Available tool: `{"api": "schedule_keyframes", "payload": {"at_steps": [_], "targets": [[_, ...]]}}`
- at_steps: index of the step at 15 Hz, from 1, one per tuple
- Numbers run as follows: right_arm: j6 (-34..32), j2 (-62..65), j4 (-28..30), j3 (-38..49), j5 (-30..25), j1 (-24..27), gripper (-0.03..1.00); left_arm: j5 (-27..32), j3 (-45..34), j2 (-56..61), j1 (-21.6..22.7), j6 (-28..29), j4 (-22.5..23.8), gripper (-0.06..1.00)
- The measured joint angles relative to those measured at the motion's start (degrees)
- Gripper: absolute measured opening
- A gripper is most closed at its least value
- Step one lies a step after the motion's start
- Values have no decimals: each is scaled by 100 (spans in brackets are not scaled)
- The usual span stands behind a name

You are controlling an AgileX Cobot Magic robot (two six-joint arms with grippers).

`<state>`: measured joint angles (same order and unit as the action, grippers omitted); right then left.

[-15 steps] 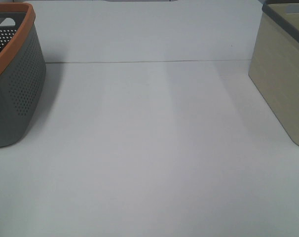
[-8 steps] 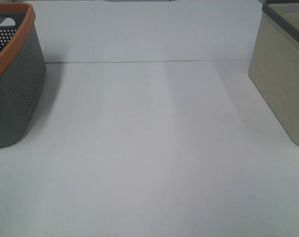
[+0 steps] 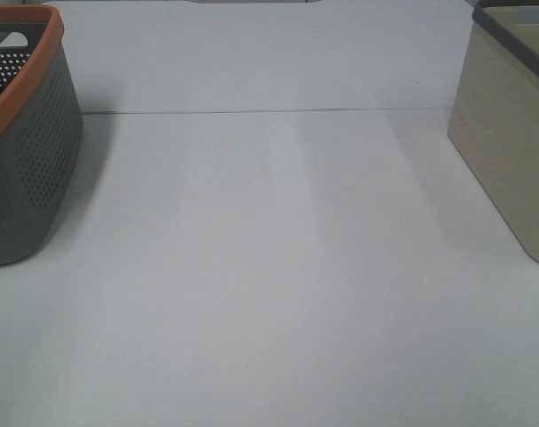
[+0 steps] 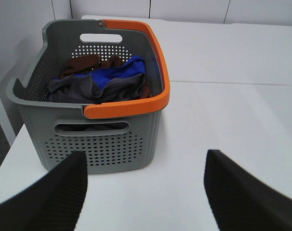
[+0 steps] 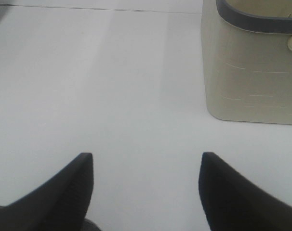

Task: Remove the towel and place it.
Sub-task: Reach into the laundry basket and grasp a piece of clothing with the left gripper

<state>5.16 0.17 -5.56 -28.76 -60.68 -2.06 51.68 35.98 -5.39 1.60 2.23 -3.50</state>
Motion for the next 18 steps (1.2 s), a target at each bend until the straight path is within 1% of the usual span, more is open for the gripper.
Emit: {"api": "schedule_keyframes", "payload": {"at_steps": [2,4,6,7,8,10,13,14,18], "targets": [[0,0,0,0,0,0,64,-120,183,-636,0,23,86,65],[0,0,0,0,0,0,64,-332,407,-1358,0,201,264,65],[0,0,0,0,0,0,64,-521,733,-2074,0,630,493,65],[0,0,0,0,0,0,64,-590,825,-2263,0,768,516,65],[0,0,0,0,0,0,64,-917,1123,-2922,0,1094,550,65],[-6,0,0,0,0,0,64,-1295,1415,-3501,0,1272,550,65],[-46,0,0,0,0,0,64,-1404,1914,-4389,0,1702,550,65],[-46,0,0,0,0,0,64,-1427,2000,-4555,0,1753,550,65],[-52,0,6,0,0,0,64,-1478,2624,-5873,0,2000,556,65]]}}
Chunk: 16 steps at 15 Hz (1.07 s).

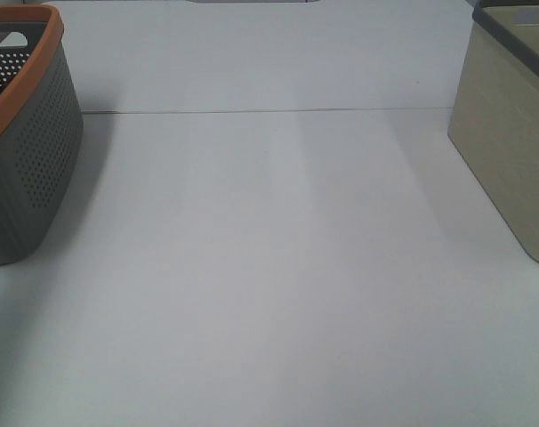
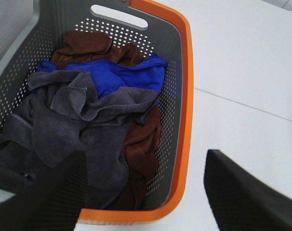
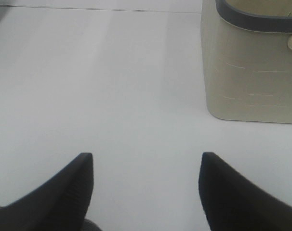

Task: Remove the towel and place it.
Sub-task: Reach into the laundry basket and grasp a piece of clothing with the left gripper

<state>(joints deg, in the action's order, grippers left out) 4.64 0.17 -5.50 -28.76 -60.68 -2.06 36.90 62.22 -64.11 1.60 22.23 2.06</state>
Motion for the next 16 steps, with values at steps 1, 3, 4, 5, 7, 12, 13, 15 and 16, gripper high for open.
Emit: {"api": "schedule_keyframes", "payload": {"at_steps": [1,3,4,5,7,12,13,15,16], "targets": [[0,0,0,0,0,0,64,-6,189,-298,0,80,34,65],[0,0,0,0,0,0,64,-6,550,-871,0,327,189,65],[0,0,0,0,0,0,64,-6,768,-1129,0,498,315,65],[-6,0,0,0,0,0,64,17,1008,-1404,0,716,458,65],[-6,0,0,0,0,0,64,178,1576,-2086,0,1261,854,65],[-74,0,0,0,0,0,64,665,2532,-3409,138,1811,1123,69],[-80,0,0,0,0,0,64,665,2573,-3552,292,1822,922,73],[-80,0,0,0,0,0,64,705,2584,-3816,642,1828,390,76],[-86,0,0,0,0,0,64,762,2584,-3925,825,1839,218,77]]}}
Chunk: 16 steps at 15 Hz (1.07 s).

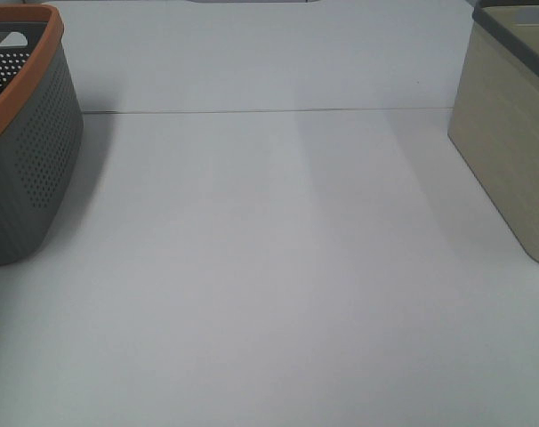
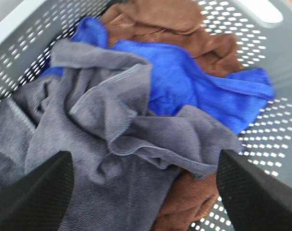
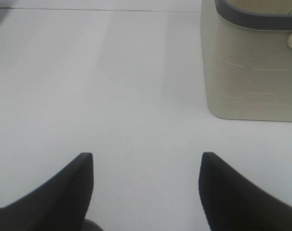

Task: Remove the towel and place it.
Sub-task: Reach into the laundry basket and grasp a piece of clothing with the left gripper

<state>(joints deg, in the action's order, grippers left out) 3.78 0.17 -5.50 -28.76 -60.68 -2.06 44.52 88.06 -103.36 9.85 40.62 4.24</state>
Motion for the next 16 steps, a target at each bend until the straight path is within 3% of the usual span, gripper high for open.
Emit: {"api": "schedule_keyframes", "payload": {"at_steps": [3,8,16], "targets": [[0,0,0,0,0,0,64,115,109,-344,269,-40,-80,77],[0,0,6,0,0,0,64,516,756,-1089,275,-132,-424,75],[0,0,11,0,0,0,64,573,1301,-1679,275,-206,-424,75]]}}
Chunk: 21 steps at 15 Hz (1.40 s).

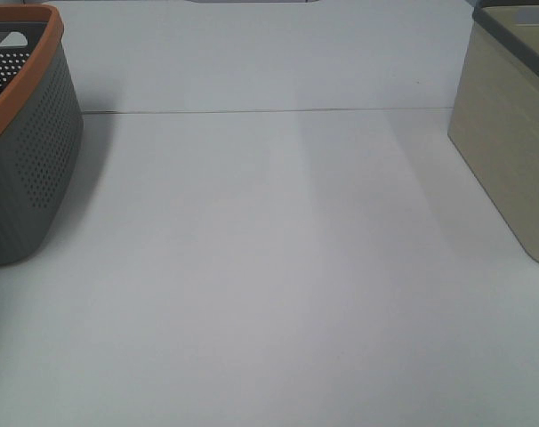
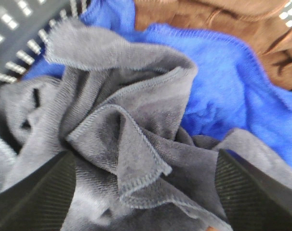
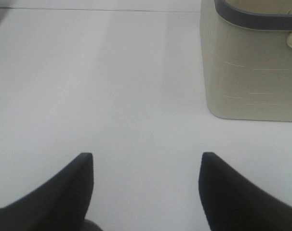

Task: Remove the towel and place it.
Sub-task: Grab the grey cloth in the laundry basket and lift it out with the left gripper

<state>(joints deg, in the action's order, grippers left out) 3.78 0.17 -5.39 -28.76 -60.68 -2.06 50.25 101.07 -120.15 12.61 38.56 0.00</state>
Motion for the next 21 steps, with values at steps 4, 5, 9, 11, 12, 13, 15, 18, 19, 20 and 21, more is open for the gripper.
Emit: {"api": "schedule_keyframes", "payload": {"at_steps": [4,5,9,11,12,13,15,18,19,20,21], "targets": [[-63,0,46,0,0,0,64,-195,0,-252,0,-34,-74,75],[-74,0,63,0,0,0,64,-327,0,-252,0,-34,-74,75],[-155,0,120,0,0,0,64,-476,0,-458,0,-34,-86,71],[-155,0,120,0,0,0,64,-493,0,-504,0,-34,-92,69],[-155,0,120,0,0,0,64,-498,0,-504,0,-34,-92,65],[-155,0,120,0,0,0,64,-498,0,-504,0,-80,-92,59],[-155,0,120,0,0,0,64,-498,0,-504,0,-120,-92,41],[-155,0,120,0,0,0,64,-493,0,-493,-6,-166,-69,4],[-155,0,120,0,0,0,64,-493,0,-487,-11,-189,0,1],[-155,0,120,0,0,0,64,-493,0,-413,-46,-241,160,0],[-155,0,120,0,0,0,64,-493,0,-292,-80,-269,350,0]]}}
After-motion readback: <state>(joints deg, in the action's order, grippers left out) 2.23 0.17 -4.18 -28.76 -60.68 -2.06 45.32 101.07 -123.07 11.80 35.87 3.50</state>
